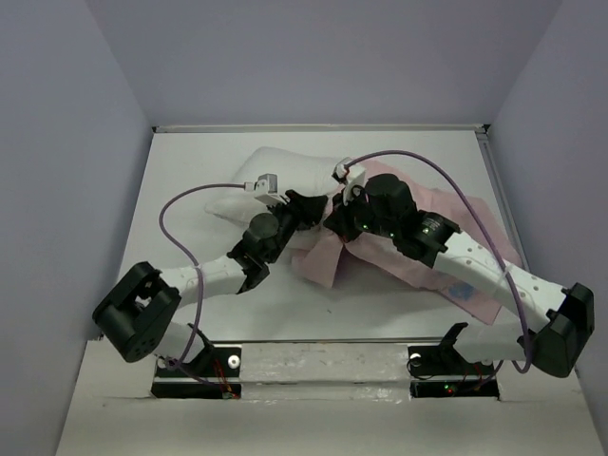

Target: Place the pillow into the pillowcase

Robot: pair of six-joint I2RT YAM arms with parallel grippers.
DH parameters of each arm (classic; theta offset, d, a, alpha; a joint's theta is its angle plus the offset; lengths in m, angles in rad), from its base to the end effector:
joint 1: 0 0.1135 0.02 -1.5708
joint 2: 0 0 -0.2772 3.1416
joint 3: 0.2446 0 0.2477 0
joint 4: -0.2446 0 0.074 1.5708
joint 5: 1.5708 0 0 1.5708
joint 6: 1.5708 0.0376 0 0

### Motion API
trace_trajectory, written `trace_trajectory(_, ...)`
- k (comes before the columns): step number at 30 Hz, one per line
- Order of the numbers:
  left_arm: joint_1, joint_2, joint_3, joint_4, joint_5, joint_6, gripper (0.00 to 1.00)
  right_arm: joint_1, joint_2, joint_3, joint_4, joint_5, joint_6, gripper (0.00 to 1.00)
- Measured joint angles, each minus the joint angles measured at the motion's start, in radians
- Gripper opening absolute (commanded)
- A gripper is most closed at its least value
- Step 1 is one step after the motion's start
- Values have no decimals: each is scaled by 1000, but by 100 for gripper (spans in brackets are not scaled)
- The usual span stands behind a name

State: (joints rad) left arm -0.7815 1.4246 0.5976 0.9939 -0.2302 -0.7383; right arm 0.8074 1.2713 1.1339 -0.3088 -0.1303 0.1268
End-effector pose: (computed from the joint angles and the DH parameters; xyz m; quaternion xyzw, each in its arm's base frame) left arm 0.2158 -0.2021 0.2699 -0.0738 0.6432 -0.4688 0.6009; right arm 0.1934 0.2092 0.3568 -0.3145 0.7842 0.2887 0.4502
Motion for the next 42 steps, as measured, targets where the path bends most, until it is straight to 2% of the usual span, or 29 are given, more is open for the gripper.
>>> trace_trajectory(1, -1, -33, 2, -32, 1, 8, 99, -13, -17, -1, 0, -7, 5, 0)
trace_trajectory(4, -5, -174, 25, -145, -8, 57, 99, -63, -33, -5, 5, -20, 20, 0)
trace_trajectory(9, 36, -428, 105, -454, -86, 161, 99, -110, -21, -30, 24, -23, 37, 0)
trace_trajectory(13, 167, -512, 141, -649, -182, 192, 99, -112, -37, -71, 45, -23, 67, 0)
trace_trajectory(16, 299, -529, 72, -701, -204, 190, 99, -116, -71, -121, 55, -21, 87, 0)
trace_trajectory(19, 475, -462, 5, -732, -167, 176, 99, -121, -82, -137, 56, -21, 98, 0)
trace_trajectory(21, 525, -412, -13, -739, -148, 167, 98, -126, -82, -138, 57, -21, 101, 0)
trace_trajectory(23, 546, -376, -26, -724, -103, 159, 77, -130, -82, -138, 57, -23, 103, 0)
trace_trajectory(24, 554, -358, -26, -706, -72, 153, 57, -131, -82, -137, 57, -24, 103, 0)
trace_trajectory(25, 560, -320, -26, -653, -23, 149, 9, -132, -80, -137, 58, -24, 103, 0)
trace_trajectory(26, 560, -304, -26, -631, 1, 138, 0, -133, -76, -134, 59, -27, 103, 0)
trace_trajectory(27, 560, -264, -26, -569, 67, 130, 0, -134, -64, -126, 58, -31, 103, 0)
trace_trajectory(30, 503, -252, -45, -484, 107, 121, 0, -137, 4, -84, 60, -45, 103, 0)
trace_trajectory(33, 326, -375, -97, -455, 60, 120, 0, -145, 121, 19, 43, -74, 105, 0)
trace_trajectory(35, 163, -525, -122, -455, -4, 119, 0, -147, 212, 120, 10, -101, 111, 0)
trace_trajectory(37, 8, -653, -124, -457, -77, 132, 0, -152, 337, 278, -61, -124, 124, 0)
trace_trajectory(39, -82, -725, -120, -466, -181, 158, 0, -119, 464, 507, -206, -128, 121, 0)
trace_trajectory(42, -182, -744, -73, -474, -322, 232, 0, -13, 577, 761, -295, -47, 61, 0)
